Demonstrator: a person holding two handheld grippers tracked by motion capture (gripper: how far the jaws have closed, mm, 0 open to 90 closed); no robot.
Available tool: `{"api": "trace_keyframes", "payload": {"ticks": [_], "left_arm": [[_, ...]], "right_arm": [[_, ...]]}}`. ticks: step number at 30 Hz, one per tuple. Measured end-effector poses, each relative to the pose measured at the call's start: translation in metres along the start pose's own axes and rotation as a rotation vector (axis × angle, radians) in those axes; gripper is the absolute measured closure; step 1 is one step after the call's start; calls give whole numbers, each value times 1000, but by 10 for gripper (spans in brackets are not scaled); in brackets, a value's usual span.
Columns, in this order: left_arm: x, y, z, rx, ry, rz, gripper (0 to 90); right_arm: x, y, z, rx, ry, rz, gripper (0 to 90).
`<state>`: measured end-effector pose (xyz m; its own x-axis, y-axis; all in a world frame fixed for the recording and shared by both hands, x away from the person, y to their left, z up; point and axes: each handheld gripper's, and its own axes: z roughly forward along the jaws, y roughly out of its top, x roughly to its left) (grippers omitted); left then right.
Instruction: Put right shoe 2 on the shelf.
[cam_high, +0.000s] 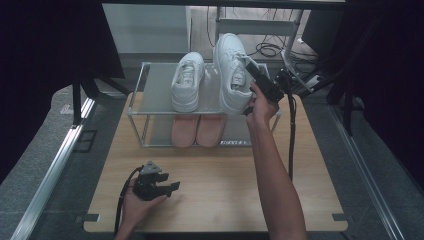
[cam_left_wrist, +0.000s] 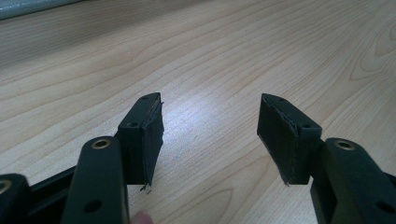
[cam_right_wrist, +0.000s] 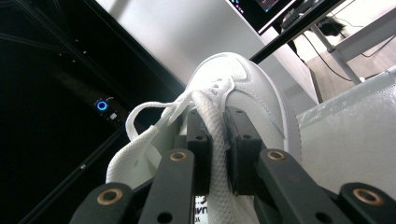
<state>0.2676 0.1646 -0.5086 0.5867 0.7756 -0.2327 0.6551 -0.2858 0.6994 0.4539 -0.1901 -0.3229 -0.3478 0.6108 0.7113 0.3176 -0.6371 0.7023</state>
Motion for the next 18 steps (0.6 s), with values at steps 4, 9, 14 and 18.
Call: {"api": "trace_keyframes", "payload": {"ticks": [4,9,14,18], "left_arm": [[0,0,-1,1,-1,-1,414],[2,0,-2,-4,0,-2,414],[2,0,-2,-2,0,-9,414],[3,0,-3,-9,-3,-3,414]], "right_arm": [[3,-3,9,6,-10,-4,808],[6,-6,18,24,-32,-8,806],[7,-11,27,41,-64,-9,802],[6,-15,38,65,-108,-16,792]]}}
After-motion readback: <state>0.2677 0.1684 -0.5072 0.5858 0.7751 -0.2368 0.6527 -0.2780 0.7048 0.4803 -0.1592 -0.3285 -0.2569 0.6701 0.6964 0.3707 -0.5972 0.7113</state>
